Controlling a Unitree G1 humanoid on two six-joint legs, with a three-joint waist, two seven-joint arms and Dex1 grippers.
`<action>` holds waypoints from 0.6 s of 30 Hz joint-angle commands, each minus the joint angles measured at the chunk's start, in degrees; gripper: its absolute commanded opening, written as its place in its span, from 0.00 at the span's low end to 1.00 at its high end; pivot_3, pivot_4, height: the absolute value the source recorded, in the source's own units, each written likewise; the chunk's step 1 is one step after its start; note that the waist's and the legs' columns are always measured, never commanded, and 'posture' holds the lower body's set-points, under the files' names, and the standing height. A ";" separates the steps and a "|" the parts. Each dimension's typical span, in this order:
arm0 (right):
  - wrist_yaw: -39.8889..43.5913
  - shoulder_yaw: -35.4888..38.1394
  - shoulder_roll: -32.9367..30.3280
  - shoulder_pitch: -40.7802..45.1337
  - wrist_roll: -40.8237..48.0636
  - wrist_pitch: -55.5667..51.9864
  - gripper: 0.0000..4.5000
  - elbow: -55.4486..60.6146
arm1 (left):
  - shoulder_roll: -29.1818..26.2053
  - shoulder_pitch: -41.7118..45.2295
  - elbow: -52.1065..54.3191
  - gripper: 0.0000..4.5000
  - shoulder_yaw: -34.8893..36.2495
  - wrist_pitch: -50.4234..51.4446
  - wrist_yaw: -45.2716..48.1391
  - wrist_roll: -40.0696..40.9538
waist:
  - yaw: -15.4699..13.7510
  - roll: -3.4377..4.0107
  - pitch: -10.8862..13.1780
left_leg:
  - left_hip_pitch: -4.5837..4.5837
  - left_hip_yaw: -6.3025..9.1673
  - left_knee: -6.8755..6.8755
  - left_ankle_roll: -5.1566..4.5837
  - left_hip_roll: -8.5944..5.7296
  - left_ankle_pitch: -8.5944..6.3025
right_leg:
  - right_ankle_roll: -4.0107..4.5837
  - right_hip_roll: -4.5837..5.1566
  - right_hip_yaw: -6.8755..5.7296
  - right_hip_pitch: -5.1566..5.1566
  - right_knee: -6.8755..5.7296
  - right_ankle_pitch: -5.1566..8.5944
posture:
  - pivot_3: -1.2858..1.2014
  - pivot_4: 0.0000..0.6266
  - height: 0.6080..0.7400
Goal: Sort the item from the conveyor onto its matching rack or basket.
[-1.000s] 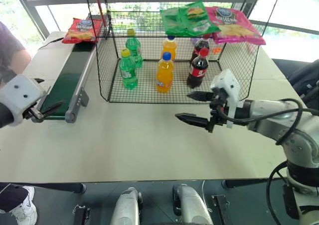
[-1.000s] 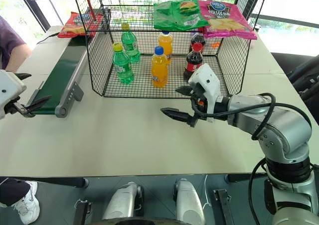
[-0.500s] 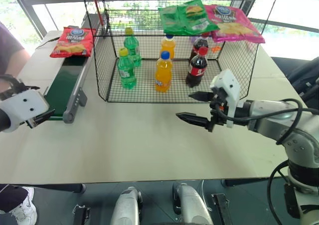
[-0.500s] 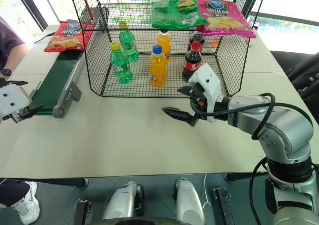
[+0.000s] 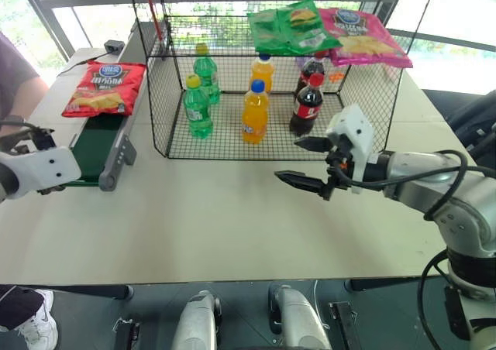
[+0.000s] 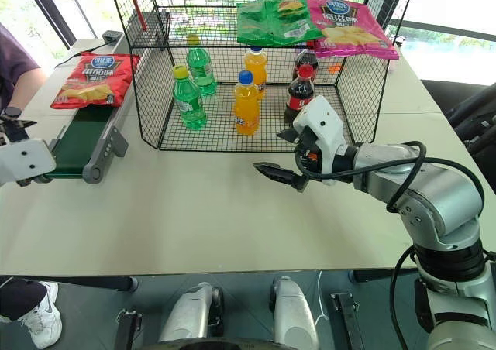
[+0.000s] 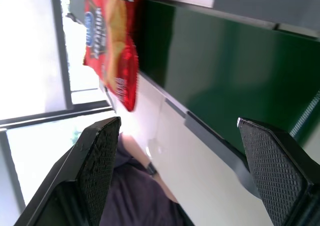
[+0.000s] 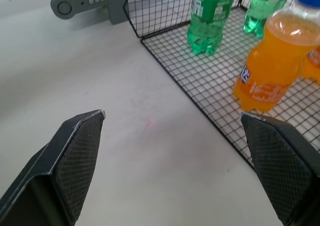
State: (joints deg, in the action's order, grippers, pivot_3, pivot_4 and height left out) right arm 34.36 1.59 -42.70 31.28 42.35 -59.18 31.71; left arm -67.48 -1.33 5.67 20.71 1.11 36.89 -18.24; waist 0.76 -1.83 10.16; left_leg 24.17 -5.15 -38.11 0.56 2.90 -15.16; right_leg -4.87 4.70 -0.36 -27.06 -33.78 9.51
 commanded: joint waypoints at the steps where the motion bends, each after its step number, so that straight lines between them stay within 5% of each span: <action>1: 0.26 0.75 -0.17 0.59 -0.72 1.57 1.00 0.30 | -0.52 2.25 -1.96 0.87 -1.52 -1.30 -3.26 -3.25 | 0.04 -0.01 0.00 | 0.00 0.00 0.00 0.00 0.00 0.00 | 0.00 0.00 0.00 0.00 -0.02 0.00 | 0.52 0.24 1.00; 18: 0.34 1.46 -0.76 -0.56 -2.39 3.35 1.00 0.28 | 2.68 7.27 -5.51 0.87 -11.31 0.30 -3.89 -5.47 | -0.12 0.02 -0.03 | -0.18 -0.03 -0.06 -0.01 0.04 0.02 | -0.02 -0.03 0.00 0.00 -0.37 0.01 | 0.52 0.24 1.00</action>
State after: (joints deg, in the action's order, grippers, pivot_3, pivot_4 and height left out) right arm 34.54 1.25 -42.82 30.56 40.50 -57.04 31.22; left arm -65.51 5.46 0.71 10.84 1.01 33.42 -22.69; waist 0.64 -1.81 10.13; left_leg 23.94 -5.18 -38.18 0.56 2.93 -15.14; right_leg -4.89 4.68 -0.36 -27.00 -34.15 9.52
